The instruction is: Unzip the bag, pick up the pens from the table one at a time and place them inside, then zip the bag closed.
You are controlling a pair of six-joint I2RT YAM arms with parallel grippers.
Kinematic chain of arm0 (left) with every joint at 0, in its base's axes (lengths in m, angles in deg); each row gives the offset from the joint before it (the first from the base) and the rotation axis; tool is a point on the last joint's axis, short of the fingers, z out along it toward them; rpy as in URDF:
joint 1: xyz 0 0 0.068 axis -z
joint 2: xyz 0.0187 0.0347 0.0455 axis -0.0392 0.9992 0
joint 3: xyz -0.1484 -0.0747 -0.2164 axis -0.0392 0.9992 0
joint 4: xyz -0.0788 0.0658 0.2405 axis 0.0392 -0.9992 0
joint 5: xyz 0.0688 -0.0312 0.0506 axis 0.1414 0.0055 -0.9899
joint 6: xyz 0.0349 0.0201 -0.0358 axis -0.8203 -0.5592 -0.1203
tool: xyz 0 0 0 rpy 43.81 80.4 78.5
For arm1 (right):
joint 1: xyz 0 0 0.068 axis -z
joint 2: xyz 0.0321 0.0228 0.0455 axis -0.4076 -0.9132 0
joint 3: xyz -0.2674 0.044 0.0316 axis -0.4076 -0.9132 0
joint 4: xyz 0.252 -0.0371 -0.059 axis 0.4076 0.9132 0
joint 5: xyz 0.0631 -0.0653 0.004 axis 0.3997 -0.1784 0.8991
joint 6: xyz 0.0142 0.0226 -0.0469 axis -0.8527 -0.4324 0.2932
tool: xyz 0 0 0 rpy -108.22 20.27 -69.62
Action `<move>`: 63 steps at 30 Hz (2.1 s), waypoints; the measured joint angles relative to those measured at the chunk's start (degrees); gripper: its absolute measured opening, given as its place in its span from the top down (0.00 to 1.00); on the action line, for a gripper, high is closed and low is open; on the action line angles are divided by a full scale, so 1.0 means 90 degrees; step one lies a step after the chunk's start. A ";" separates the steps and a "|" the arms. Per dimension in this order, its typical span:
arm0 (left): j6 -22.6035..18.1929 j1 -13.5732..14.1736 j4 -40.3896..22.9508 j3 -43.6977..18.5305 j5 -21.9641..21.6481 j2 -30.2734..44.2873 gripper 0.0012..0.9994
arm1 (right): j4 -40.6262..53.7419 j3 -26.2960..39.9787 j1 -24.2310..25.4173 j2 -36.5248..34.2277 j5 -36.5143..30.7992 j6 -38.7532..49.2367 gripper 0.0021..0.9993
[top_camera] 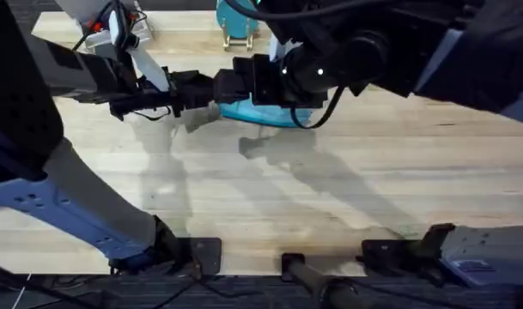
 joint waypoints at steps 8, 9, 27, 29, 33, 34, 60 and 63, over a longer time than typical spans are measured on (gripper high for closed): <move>0.0000 -0.0002 -0.0029 0.0000 -0.0001 0.0000 0.96 | -0.0019 0.0002 -0.0226 -0.0335 -0.0302 -0.0071 0.00; 0.0000 -0.0007 -0.0036 0.0000 0.0000 0.0000 0.96 | -0.0019 0.0002 -0.0251 -0.0417 -0.0321 -0.0072 0.00; 0.0000 -0.0007 -0.0053 0.0000 -0.0001 0.0000 0.96 | -0.0855 0.0033 -0.0328 -0.0924 -0.0658 -0.0065 0.01; 0.0000 -0.0007 -0.0053 0.0000 -0.0002 0.0000 0.96 | -0.0928 0.0034 -0.0328 -0.0958 -0.0665 -0.0065 0.02; 0.0000 -0.0007 -0.0053 0.0000 -0.0002 0.0000 0.96 | -0.1161 0.0039 -0.0328 -0.1101 -0.0684 -0.0065 0.05; 0.0000 -0.0007 -0.0053 0.0000 -0.0002 0.0000 0.96 | -0.1183 0.0039 -0.0328 -0.1139 -0.0695 -0.0067 0.05; 0.0000 -0.0024 -0.0153 0.0000 -0.0005 0.0000 0.96 | -0.1455 0.0431 -0.0376 -0.1976 -0.1403 -0.0089 0.05; 0.0000 -0.0024 -0.0152 0.0000 -0.0005 0.0000 0.96 | -0.1272 0.0651 -0.0386 -0.2114 -0.1573 -0.0092 0.05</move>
